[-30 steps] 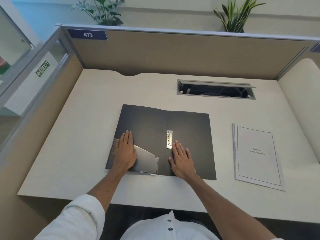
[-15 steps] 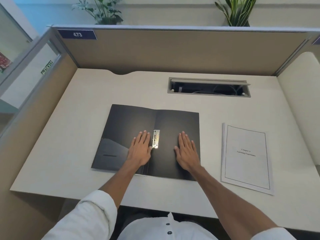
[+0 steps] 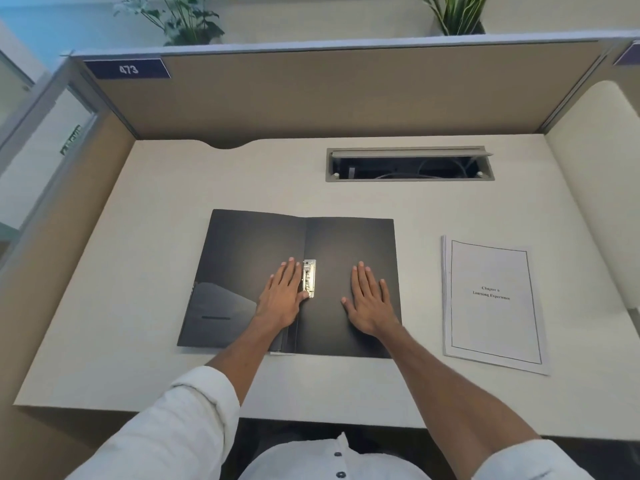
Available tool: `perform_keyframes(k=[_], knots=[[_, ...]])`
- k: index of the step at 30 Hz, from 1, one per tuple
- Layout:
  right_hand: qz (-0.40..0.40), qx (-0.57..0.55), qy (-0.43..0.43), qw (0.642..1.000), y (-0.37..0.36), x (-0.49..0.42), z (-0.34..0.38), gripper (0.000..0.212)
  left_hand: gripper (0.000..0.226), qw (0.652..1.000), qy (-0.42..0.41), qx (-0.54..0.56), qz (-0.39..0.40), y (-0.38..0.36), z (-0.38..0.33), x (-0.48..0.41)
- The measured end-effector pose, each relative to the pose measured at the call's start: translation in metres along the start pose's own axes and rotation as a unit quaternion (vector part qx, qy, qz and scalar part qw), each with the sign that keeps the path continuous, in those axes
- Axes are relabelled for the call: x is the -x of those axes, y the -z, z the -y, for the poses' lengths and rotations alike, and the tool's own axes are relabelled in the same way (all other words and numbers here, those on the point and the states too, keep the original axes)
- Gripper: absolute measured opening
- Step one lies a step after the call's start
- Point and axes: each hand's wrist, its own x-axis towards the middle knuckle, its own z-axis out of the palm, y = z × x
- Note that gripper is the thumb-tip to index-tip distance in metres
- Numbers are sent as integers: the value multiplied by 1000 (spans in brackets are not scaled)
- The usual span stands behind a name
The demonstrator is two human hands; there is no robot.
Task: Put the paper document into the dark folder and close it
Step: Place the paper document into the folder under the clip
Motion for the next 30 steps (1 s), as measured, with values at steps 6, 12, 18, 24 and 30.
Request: perform_keyframes(k=[6, 12, 18, 24, 30], knots=[[1, 10, -4, 1000, -3, -5, 0, 76, 83, 999, 24, 18, -14, 1, 1, -3], [-3, 13, -10, 1000, -3, -5, 2, 75, 78, 999, 15, 40, -6, 1, 7, -3], [-13, 16, -12, 1000, -4, -3, 4, 75, 60, 997, -24, 67, -12, 10, 19, 2], [-11, 16, -10, 1000, -2, -3, 4, 74, 47, 992, -82, 54, -76, 20, 17, 0], [-17, 16, -10, 1000, -4, -4, 3, 74, 32, 986, -40, 110, -121, 49, 4, -13]])
